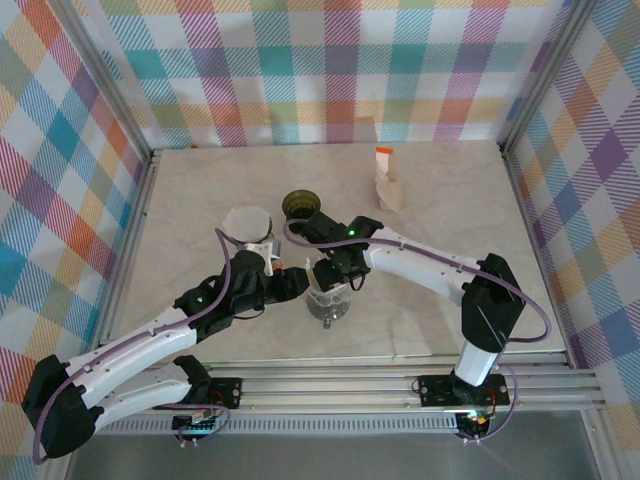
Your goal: Place the coffee filter in the dripper
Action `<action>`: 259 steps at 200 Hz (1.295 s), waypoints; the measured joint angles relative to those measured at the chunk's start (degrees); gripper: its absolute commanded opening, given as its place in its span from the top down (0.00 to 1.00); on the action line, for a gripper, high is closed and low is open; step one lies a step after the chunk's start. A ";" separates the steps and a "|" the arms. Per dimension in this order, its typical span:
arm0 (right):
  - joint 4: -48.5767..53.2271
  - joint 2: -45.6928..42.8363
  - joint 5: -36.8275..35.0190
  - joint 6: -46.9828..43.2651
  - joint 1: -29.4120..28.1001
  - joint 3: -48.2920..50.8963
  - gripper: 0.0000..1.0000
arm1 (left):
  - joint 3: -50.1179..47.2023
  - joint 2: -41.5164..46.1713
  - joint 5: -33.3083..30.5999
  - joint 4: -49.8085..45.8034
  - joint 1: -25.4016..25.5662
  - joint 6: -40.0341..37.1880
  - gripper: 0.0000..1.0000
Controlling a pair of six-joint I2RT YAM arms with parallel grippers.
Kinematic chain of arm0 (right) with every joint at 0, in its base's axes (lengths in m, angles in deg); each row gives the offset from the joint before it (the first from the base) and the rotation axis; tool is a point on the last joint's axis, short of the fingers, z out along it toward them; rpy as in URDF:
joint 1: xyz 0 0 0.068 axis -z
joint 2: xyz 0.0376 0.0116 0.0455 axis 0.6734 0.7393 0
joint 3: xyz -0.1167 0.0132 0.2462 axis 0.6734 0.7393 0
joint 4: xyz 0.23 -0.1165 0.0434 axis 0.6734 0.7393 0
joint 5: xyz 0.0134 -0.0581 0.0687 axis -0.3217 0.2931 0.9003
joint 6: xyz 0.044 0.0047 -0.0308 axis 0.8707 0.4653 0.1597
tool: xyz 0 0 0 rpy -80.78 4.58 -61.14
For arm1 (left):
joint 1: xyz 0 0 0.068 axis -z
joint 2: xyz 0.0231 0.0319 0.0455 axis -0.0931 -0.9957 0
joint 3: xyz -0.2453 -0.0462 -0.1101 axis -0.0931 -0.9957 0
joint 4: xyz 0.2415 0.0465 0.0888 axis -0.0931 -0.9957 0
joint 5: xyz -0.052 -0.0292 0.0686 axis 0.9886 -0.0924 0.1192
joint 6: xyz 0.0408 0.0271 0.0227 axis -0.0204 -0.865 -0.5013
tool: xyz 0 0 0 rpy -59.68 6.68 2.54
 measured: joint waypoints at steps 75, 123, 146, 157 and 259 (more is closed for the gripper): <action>-1.64 -0.72 0.13 0.59 0.04 1.27 0.32 | 0.00 0.85 -0.04 0.15 0.00 0.22 0.42; -1.73 -0.76 0.13 0.87 0.04 1.31 0.32 | 0.00 -1.11 0.00 0.70 0.00 0.24 0.49; -1.70 -0.76 0.13 1.07 0.04 1.31 0.32 | 0.00 -1.64 0.00 0.85 0.00 0.24 0.49; -1.73 -0.76 0.13 1.07 0.04 1.31 0.32 | 0.00 -1.73 0.00 1.05 0.00 0.24 0.46; -1.73 -0.76 0.15 1.25 0.04 1.31 0.32 | 0.00 -3.19 -0.15 2.08 0.00 1.29 0.48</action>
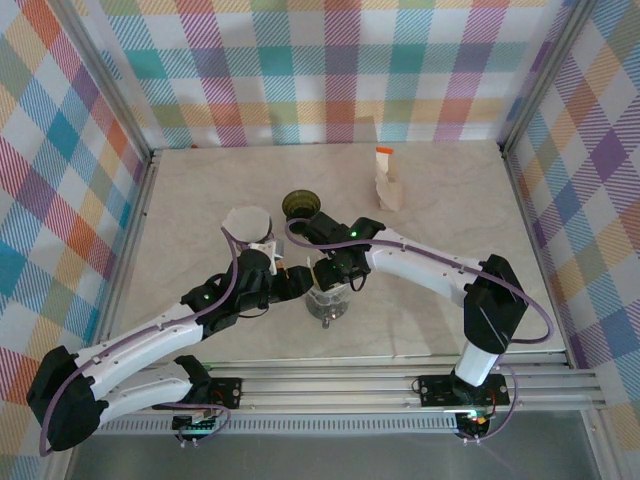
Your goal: Place the coffee filter in the dripper
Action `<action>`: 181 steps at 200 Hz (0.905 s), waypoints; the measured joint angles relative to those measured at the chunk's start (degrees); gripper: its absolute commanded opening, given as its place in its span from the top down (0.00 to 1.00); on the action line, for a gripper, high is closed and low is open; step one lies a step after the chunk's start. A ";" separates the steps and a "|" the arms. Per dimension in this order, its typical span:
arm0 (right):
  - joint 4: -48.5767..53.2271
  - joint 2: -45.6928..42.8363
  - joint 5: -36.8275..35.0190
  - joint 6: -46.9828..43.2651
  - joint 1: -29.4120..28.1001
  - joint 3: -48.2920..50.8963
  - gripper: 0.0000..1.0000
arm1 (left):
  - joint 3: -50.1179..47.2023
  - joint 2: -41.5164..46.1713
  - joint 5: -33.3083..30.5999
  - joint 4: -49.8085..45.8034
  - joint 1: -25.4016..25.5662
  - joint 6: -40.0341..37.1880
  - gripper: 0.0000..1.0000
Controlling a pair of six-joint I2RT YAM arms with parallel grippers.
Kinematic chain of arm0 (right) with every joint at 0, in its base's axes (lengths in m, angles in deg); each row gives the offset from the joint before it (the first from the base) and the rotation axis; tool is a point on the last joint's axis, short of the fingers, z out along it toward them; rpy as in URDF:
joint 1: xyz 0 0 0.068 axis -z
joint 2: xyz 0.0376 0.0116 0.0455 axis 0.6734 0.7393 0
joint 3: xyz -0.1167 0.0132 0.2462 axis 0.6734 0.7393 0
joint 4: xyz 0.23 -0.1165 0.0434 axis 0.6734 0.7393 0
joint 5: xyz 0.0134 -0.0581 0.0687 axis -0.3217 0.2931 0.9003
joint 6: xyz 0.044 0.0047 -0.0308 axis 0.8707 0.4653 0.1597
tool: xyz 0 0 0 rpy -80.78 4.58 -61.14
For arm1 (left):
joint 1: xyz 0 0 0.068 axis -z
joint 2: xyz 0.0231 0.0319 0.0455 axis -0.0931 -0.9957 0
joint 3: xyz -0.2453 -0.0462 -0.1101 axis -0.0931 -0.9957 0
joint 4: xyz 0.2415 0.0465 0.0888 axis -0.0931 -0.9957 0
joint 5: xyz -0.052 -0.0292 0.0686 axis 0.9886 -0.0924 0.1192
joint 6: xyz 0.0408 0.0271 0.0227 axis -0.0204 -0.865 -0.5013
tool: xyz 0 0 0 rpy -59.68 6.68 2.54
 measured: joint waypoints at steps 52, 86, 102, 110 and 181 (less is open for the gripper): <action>-0.11 -0.13 -0.02 0.02 0.00 0.13 0.32 | 0.00 -0.04 0.02 0.48 0.00 0.02 0.51; -0.13 -0.13 -0.02 0.04 0.00 0.13 0.32 | -0.02 -0.02 0.02 0.55 0.00 0.00 0.52; -0.13 -0.15 -0.02 0.09 0.00 0.13 0.32 | -0.13 0.28 0.00 0.50 0.00 0.00 0.52; -0.13 -0.15 -0.04 0.13 0.00 0.13 0.32 | -0.13 0.42 0.00 0.46 0.00 0.00 0.52; -0.26 -0.22 -0.02 0.22 0.00 0.13 0.31 | -0.28 1.09 -0.04 -0.31 0.00 0.00 0.53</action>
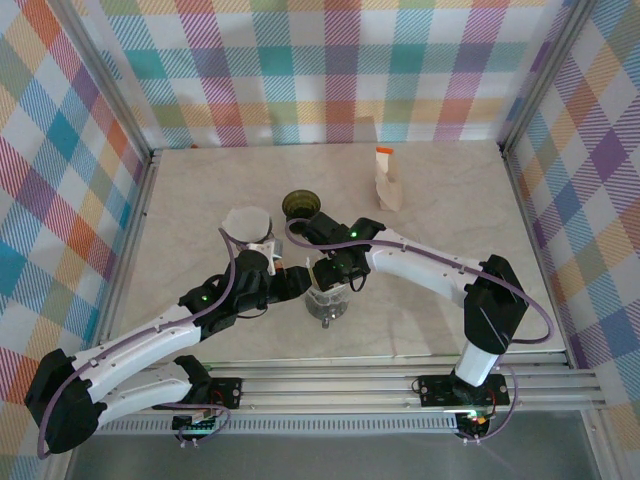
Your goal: Place the coffee filter in the dripper
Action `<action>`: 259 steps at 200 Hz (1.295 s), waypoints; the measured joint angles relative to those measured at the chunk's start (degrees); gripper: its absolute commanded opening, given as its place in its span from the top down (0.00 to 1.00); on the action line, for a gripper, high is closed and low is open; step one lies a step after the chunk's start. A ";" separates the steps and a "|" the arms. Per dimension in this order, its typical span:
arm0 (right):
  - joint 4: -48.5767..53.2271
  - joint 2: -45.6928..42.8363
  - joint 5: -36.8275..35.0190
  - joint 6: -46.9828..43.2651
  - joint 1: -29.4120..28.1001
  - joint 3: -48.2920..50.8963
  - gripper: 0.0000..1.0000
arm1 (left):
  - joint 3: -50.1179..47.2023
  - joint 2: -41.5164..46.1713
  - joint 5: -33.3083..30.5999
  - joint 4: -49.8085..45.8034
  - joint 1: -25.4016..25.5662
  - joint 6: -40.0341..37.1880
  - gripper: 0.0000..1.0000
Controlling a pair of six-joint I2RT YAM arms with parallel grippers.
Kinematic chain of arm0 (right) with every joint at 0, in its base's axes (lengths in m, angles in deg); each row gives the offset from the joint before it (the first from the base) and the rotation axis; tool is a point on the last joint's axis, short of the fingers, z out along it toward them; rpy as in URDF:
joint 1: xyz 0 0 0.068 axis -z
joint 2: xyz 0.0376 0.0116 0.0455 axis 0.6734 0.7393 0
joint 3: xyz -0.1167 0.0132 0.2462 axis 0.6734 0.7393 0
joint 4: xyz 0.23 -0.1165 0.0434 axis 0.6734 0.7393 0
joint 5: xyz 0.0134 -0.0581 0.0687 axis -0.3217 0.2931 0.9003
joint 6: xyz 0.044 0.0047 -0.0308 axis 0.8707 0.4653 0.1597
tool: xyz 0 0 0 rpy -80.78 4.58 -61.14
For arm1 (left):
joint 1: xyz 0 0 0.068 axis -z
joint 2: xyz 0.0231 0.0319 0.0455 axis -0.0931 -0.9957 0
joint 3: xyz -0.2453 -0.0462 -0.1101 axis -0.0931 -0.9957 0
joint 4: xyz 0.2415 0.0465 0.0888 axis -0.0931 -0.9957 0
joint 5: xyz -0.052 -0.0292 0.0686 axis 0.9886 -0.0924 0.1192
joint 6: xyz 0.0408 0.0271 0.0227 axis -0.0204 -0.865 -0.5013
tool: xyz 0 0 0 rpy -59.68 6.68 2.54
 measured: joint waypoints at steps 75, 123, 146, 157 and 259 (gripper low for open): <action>-0.04 -0.15 -0.09 0.00 0.00 0.00 0.30 | 0.00 0.00 0.04 0.04 0.00 0.00 0.55; -0.39 -1.11 -0.76 0.02 0.00 0.00 0.29 | 0.00 -0.04 0.04 0.02 0.00 0.00 0.56; -0.52 -2.60 -1.40 0.02 0.00 0.00 0.28 | 0.00 -0.04 0.04 0.02 0.00 0.00 0.56; -0.55 -3.41 -1.62 0.02 0.00 0.00 0.28 | 0.00 -0.11 0.04 0.04 0.00 0.00 0.56; 0.59 -14.08 -3.34 1.20 0.00 0.02 0.29 | 0.00 -0.59 0.07 0.83 0.00 0.02 0.56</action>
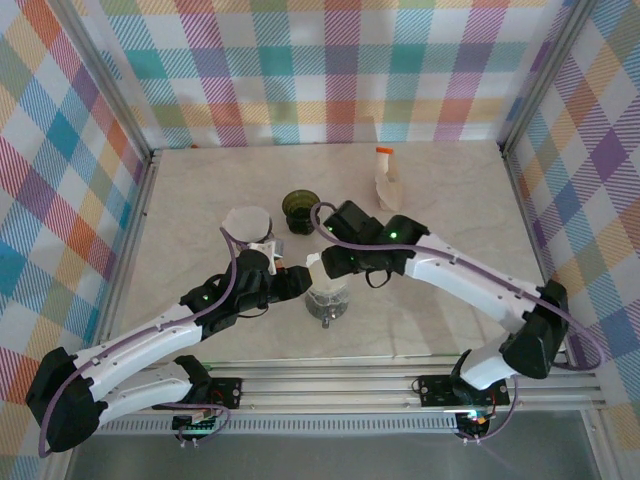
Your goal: Place the coffee filter in the dripper
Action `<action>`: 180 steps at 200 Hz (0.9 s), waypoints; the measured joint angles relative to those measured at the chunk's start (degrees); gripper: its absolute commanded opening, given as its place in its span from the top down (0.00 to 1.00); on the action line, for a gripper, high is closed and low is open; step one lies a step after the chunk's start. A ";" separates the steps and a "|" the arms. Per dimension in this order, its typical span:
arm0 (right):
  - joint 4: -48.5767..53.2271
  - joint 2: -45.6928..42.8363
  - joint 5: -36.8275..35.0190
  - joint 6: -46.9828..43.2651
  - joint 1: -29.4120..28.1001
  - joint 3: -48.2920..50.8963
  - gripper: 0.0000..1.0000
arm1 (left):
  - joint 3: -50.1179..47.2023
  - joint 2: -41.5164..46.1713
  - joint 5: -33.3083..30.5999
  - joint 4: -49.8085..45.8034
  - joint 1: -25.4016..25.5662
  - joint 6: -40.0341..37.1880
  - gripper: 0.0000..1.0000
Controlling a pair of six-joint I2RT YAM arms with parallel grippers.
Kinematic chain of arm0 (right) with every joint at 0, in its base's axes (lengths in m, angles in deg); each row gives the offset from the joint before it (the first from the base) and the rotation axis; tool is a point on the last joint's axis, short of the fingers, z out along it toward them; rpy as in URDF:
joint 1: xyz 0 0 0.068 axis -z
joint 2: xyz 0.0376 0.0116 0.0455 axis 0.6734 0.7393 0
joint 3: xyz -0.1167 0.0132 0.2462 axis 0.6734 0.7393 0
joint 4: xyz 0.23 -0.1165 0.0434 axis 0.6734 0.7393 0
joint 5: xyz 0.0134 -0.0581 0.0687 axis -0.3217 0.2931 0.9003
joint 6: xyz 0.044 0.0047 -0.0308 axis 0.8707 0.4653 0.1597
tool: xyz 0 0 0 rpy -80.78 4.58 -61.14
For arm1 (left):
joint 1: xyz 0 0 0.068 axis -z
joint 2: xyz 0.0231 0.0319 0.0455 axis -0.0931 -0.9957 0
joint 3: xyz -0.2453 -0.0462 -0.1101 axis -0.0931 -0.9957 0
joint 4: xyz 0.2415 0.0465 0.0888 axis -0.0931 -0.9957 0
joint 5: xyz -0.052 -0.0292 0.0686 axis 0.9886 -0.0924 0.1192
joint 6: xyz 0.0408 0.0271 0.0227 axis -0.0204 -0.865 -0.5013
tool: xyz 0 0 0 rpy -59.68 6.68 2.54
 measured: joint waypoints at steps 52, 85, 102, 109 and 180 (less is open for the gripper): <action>0.37 -4.24 0.04 2.08 0.00 5.88 0.32 | 0.00 0.00 0.00 0.00 0.00 -0.02 0.56; 0.24 -4.24 0.07 3.02 0.00 8.26 0.35 | 0.00 0.00 0.00 0.07 0.00 0.00 0.56; -0.09 -4.26 0.04 3.43 0.00 8.39 0.35 | 0.00 0.02 -0.02 0.04 0.00 0.00 0.56; -0.15 -4.31 0.04 3.54 0.00 8.39 0.34 | 0.00 0.02 -0.02 0.02 0.00 0.00 0.56; -0.90 -3.58 1.31 -0.17 0.02 4.87 0.26 | 0.00 0.44 -0.07 -0.83 0.00 0.00 0.54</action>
